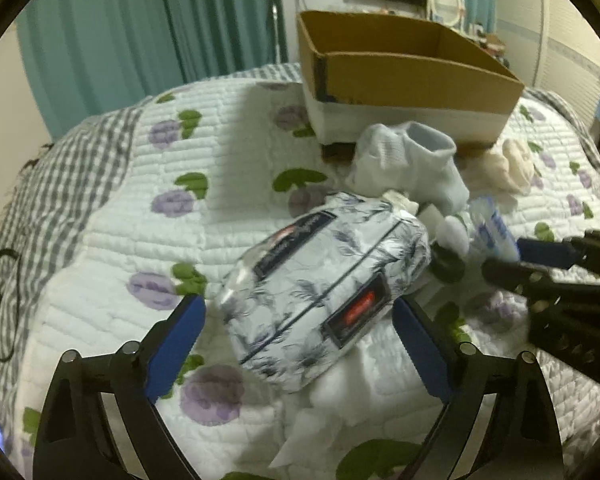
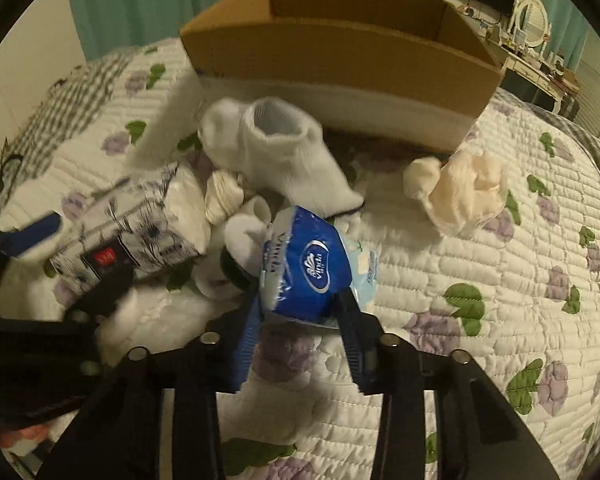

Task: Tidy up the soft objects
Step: 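Grasp the floral tissue pack with left tool while right grasps blue roll, then drop the tissue pack and blue roll into the cardboard box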

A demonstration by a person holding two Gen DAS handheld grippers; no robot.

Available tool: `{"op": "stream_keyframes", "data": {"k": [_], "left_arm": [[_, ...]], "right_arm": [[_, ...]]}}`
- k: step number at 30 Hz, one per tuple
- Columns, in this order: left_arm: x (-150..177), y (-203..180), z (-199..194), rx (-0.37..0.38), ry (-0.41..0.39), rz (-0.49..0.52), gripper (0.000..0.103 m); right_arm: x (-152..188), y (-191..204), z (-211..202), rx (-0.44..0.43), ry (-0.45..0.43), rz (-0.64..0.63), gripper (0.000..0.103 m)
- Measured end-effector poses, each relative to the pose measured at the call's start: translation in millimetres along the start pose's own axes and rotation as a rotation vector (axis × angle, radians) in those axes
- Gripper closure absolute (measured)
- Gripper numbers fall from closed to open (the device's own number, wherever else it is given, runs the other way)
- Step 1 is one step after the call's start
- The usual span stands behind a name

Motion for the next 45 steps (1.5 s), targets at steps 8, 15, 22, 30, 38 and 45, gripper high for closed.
{"op": "stream_keyframes", "data": {"k": [8, 15, 22, 30, 38, 45], "left_arm": [[-6, -18, 29, -0.024, 0.021, 0.101, 0.019], [-11, -16, 21, 0.013, 0.001, 0.101, 0.05], [-33, -10, -25, 0.156, -0.053, -0.025, 0.055], [-93, -22, -82, 0.193, -0.161, -0.01, 0.055], [-156, -43, -96, 0.214, -0.22, 0.027, 0.054], [-217, -60, -65, 0.216, -0.217, 0.01, 0.054]], "right_arm": [[-4, -9, -11, -0.024, -0.022, 0.051, 0.073], [-6, -8, -18, -0.034, -0.034, 0.054, 0.076], [-14, -7, -50, -0.095, -0.086, 0.068, 0.08], [-45, -8, -105, -0.089, -0.178, 0.022, 0.089], [-83, -32, -126, -0.095, -0.24, 0.029, 0.089], [-170, -71, -141, -0.042, -0.34, 0.037, 0.089]]}}
Point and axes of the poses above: each gripper's, at about its wrist camera, not at the fingertips, and z roughly the way its jaws point, y to its left, x to its underside, the point moved 10 cm from there along z, roughly the way its jaws point
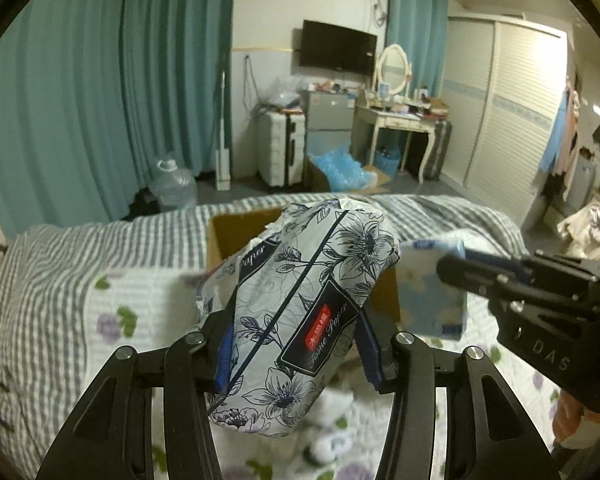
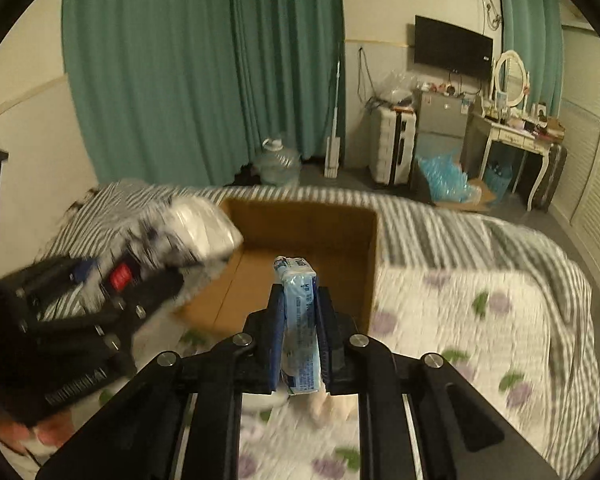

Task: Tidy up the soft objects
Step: 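Drop the tissue pack and blue roll into the cardboard box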

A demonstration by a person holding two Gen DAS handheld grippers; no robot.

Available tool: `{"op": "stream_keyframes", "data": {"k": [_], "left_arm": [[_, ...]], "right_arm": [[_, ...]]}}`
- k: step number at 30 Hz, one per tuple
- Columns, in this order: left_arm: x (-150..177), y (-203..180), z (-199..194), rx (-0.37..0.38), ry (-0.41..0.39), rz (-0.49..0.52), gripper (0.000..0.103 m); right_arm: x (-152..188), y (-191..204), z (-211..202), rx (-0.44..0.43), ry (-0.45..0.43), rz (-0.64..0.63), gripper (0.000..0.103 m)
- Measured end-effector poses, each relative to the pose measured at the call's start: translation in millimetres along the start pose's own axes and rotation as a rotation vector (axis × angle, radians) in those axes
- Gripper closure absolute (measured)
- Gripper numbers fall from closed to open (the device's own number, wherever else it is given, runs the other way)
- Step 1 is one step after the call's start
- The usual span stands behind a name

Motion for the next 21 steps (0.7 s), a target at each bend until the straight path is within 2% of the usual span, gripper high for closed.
{"op": "stream_keyframes", "data": {"k": [2, 6, 13, 15, 17, 19, 21], "left_arm": [[-8, 0, 22, -0.008, 0.015, 0.001, 0.054], [-7, 4, 60, -0.019, 0.055, -0.013, 0.054], [4, 8, 96, -0.024, 0.106, -0.034, 0.053], [4, 7, 98, -0.039, 0.1, -0.017, 0.049], [3, 4, 98, -0.021, 0.09, -0.01, 0.046], [3, 4, 99, -0.002, 0.098, -0.024, 0.043], [-1, 5, 97, 0.001, 0.11, -0.039, 0.04]], "right_arm": [[-18, -9, 15, 0.011, -0.006, 0.005, 0.089], [-29, -23, 53, 0.007, 0.024, 0.03, 0.089], [-13, -38, 108, -0.012, 0.089, 0.053, 0.088], [-8, -42, 115, -0.016, 0.097, 0.066, 0.088], [-4, -45, 118, -0.015, 0.103, 0.077, 0.088], [-3, -49, 120, -0.014, 0.115, 0.074, 0.084], [-3, -53, 119, 0.008, 0.12, 0.063, 0.072]]}}
Point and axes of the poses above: each gripper's, at about its wrist camera, not at the fingertips, and z roughly the way its jaws point, y to its left, x to its underside, the point moved 10 cm from there along z, roughly the way its jaws point
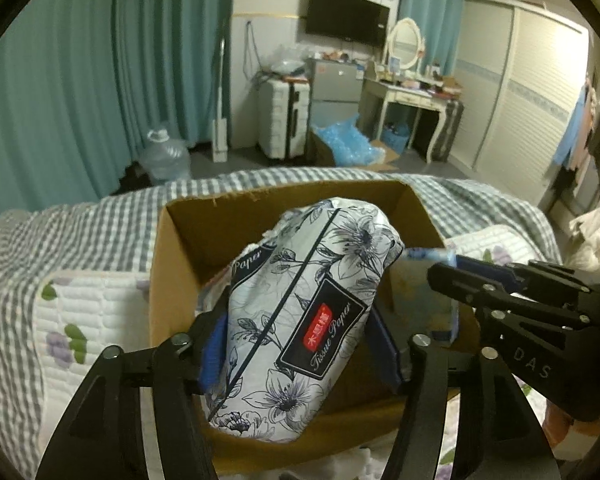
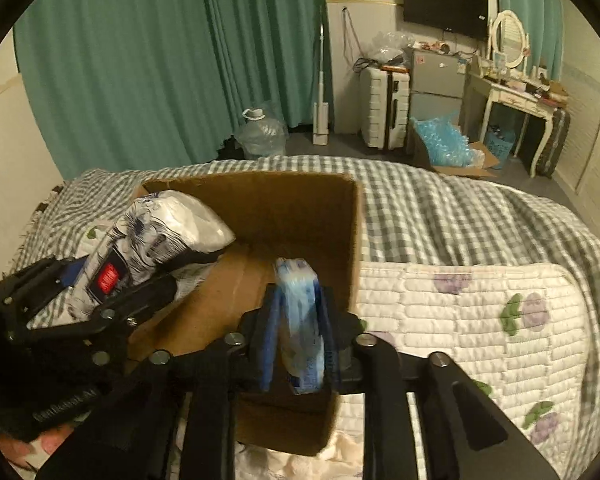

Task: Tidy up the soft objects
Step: 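Drop the tissue pack and blue roll into the cardboard box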

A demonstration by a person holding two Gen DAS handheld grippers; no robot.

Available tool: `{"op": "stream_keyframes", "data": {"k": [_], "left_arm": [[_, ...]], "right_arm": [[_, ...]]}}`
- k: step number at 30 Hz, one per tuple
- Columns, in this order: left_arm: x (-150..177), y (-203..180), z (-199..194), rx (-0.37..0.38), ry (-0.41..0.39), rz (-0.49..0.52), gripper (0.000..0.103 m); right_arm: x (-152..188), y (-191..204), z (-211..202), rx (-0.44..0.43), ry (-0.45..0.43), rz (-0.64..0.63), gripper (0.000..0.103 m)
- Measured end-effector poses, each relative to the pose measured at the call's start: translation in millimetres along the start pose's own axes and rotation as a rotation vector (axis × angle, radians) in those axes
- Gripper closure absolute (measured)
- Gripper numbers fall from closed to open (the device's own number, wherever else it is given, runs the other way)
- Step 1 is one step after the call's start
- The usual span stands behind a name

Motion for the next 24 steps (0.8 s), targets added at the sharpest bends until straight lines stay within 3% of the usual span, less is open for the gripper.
{"op": "stream_keyframes", "data": {"k": [1, 3, 5, 13, 15, 20, 24], "left_arm": [[-2, 2, -1, -0.013, 0.005, -0.005, 0.039], [-7, 5, -9, -0.044, 0.0, -0.011, 0.039], [-15, 6, -23, -0.052, -0.025, -0.015, 0.036], [-44, 2, -106, -0.101, -0.158, 0.027, 0.032], [-49, -2, -141, -0.102, -0.218, 0.04, 0.031], [-47, -4, -219, -0.138, -0.373, 0.058, 0.009], [-28, -1, -266, -0.141, -0.447, 0.054, 0.007]], "right_arm": [[-1, -2, -3, 0.008, -0.004, -0.001, 0.067], [-3, -5, -12, 0.014, -0.017, 0.008, 0.037], [-7, -6, -23, 0.009, -0.034, 0.017, 0.028], [-30, -5, -109, 0.03, -0.145, 0.032, 0.022], [-34, -2, -138, 0.042, -0.184, 0.017, 0.015], [-33, 12, -212, 0.074, -0.297, -0.009, 0.006], [-16, 23, -260, 0.128, -0.351, -0.038, 0.002]]}}
Point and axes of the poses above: each gripper's, at about its wrist camera, not at the fingertips, and z roughly the way its jaws point, y to its left, x to its underside, the point moved 10 cm from there along z, roughly the way its jaws point
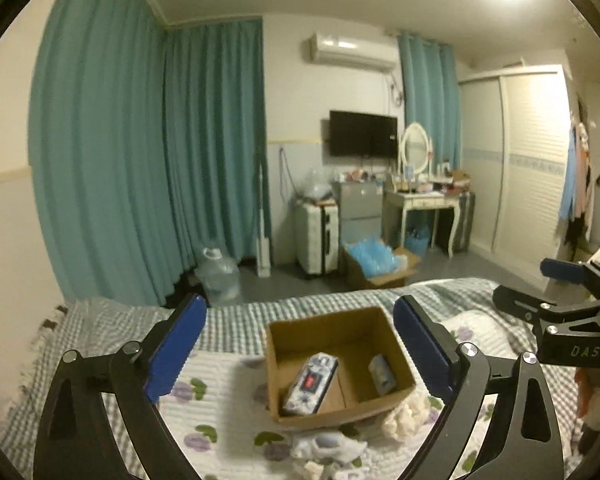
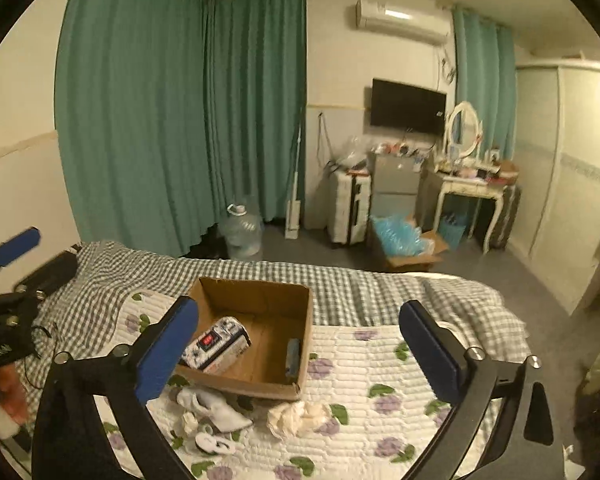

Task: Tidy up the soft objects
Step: 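Grasp the white tube sock with left tool while right grasps white ring item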

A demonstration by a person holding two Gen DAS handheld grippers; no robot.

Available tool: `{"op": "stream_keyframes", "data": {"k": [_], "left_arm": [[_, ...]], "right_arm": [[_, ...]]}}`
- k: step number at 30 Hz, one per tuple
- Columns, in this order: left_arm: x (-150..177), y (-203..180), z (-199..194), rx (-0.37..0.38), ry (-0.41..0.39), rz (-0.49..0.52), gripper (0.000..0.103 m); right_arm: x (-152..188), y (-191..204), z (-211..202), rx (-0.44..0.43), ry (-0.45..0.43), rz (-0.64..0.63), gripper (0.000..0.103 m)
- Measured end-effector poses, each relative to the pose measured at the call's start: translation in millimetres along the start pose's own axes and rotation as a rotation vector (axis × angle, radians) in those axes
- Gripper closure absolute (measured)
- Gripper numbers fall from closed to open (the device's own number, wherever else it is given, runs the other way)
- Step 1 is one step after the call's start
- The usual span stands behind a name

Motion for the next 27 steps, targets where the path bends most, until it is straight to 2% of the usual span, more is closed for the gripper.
{"op": "stream_keyframes", "data": {"k": [4, 9, 11, 17, 19, 23, 27], "left_arm": [[20, 12, -27, -0.005, 0.001, 0.006, 0.007], [54, 29, -36, -0.025, 0.026, 0.011, 0.007], [73, 37, -32, -0.036, 0.052, 0.007, 0.007], [133, 54, -13, -0.057, 0.115, -0.022, 0.007], [160, 62, -1, -0.074, 0.154, -0.05, 0.007], [223, 70, 22, -0.061, 0.288, -0.111, 0.008], [286, 66, 40, -0.077, 0.428, -0.107, 0.008]], "right_arm": [[16, 13, -28, -0.001, 0.005, -0.026, 0.002], [55, 34, -41, -0.025, 0.043, -0.019, 0.002], [72, 44, -33, -0.036, 0.072, -0.02, 0.002], [135, 70, 25, -0.067, 0.189, -0.016, 0.002], [158, 78, 44, -0.07, 0.227, -0.029, 0.002], [192, 91, 70, -0.075, 0.261, -0.065, 0.002], [236, 94, 102, -0.087, 0.384, -0.066, 0.002]]}}
Point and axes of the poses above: each gripper's, at about its wrist camera, not at the fingertips, and z roughly the way its jaws point, y to its left, x to its underside, the point moved 10 cm from there along z, roughly the way its jaws point
